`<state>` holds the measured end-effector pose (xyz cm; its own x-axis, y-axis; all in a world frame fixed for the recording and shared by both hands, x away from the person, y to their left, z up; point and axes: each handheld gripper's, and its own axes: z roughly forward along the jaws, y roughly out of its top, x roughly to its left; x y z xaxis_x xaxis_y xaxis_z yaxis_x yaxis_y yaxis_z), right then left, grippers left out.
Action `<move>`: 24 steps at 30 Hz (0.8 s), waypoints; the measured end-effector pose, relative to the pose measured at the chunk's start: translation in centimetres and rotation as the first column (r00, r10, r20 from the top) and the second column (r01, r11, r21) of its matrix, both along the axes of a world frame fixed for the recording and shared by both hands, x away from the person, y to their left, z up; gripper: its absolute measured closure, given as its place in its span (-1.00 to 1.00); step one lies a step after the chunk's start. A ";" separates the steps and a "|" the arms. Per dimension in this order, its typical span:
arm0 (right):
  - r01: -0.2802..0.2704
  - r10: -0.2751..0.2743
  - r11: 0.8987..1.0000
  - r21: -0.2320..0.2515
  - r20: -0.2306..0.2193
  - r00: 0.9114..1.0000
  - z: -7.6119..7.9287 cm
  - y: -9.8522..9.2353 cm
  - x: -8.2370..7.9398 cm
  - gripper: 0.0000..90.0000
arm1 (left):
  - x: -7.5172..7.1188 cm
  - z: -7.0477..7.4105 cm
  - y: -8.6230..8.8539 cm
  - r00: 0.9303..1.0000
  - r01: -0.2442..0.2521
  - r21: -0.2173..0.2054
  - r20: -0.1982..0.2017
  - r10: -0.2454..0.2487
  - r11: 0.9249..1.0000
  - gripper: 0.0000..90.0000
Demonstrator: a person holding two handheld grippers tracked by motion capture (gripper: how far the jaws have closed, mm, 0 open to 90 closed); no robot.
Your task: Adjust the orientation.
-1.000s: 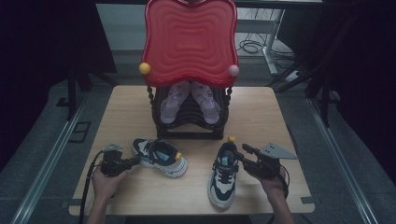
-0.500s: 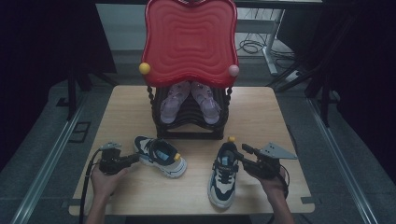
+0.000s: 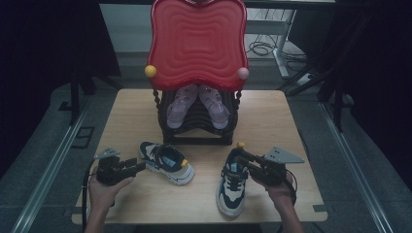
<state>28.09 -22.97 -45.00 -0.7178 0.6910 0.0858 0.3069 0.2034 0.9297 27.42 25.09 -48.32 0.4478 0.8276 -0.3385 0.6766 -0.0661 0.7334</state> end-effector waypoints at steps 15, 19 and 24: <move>-0.062 0.058 0.996 -0.067 -0.051 0.997 2.0 6.7 1.9 0.98 | 1.7 0.5 -0.8 0.998 0.066 -0.007 0.012 -0.066 0.998 0.06; -0.090 0.084 0.992 -0.089 -0.066 0.994 2.3 8.7 2.7 0.98 | 1.6 0.5 -0.9 0.997 0.072 -0.009 0.014 -0.072 0.997 0.06; -0.131 0.122 0.986 -0.099 -0.096 0.988 2.3 10.8 3.0 0.98 | 1.4 0.6 -0.6 0.997 0.069 -0.013 0.019 -0.069 0.998 0.05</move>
<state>31.13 -12.13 -42.75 -0.7926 0.6037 0.0854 0.3532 0.3404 0.8714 28.80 24.49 -47.69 0.5099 0.7899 -0.3407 0.6571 -0.1021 0.7469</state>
